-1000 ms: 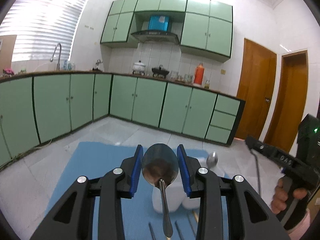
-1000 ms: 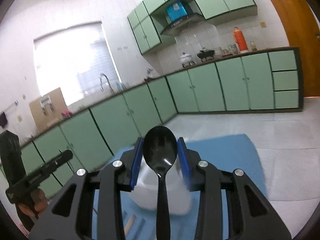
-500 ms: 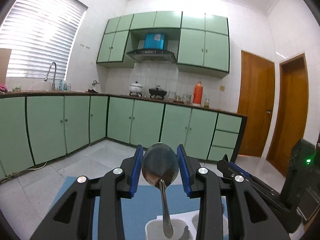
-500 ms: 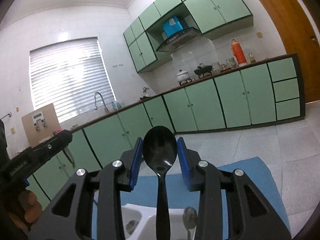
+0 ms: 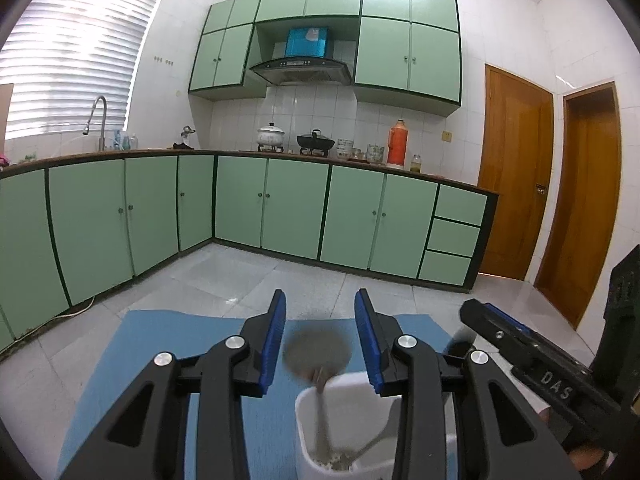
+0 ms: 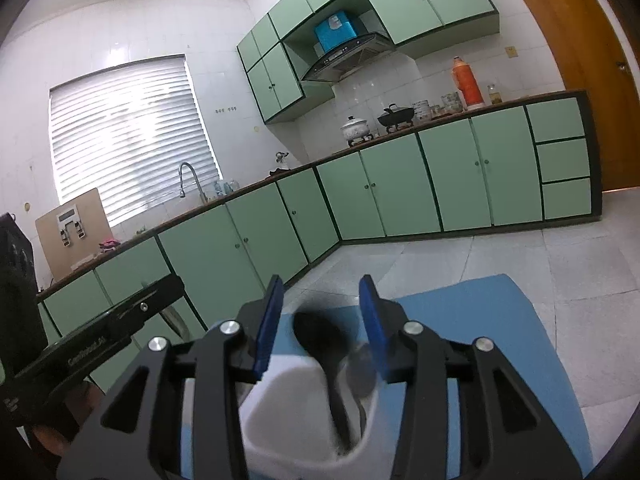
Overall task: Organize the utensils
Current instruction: 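Lower both spoons into the holder compartments and open both tools, then move both tools back over the row of chopsticks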
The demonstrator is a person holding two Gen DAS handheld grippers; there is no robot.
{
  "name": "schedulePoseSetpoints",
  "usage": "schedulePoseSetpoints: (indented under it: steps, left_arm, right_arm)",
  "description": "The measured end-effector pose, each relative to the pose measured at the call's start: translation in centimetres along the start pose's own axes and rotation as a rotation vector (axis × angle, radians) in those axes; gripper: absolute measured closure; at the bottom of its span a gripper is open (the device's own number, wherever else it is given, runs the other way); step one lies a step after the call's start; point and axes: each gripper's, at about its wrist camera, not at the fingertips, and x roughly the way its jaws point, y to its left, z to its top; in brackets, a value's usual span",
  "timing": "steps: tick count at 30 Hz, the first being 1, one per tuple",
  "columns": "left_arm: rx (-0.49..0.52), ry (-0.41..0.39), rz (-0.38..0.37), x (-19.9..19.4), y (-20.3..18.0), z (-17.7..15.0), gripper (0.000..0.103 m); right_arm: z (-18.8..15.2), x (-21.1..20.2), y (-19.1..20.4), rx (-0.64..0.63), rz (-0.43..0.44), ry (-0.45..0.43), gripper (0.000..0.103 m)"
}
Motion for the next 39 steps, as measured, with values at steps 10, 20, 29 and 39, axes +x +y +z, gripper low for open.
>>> schedulePoseSetpoints:
  steps: [10, 20, 29, 39]
  left_arm:
    - [0.002, 0.035, 0.017, -5.8, 0.0, -2.0, 0.036]
    - [0.043, 0.122, 0.063, -13.2, 0.4, -8.5, 0.012]
    - [0.021, 0.203, 0.091, -17.7, 0.3, -13.7, 0.011]
    - [0.037, 0.215, 0.177, -22.0, 0.0, -18.4, 0.011]
  right_arm:
    - [-1.8, -6.2, 0.6, -0.004, -0.033, 0.035, 0.050]
    - [-7.2, -13.8, 0.2, 0.019, -0.151, 0.105, 0.010]
    - [-13.4, -18.6, 2.2, -0.092, -0.213, 0.206, 0.009]
    - [-20.0, -22.9, 3.8, -0.114, -0.239, 0.273, 0.023]
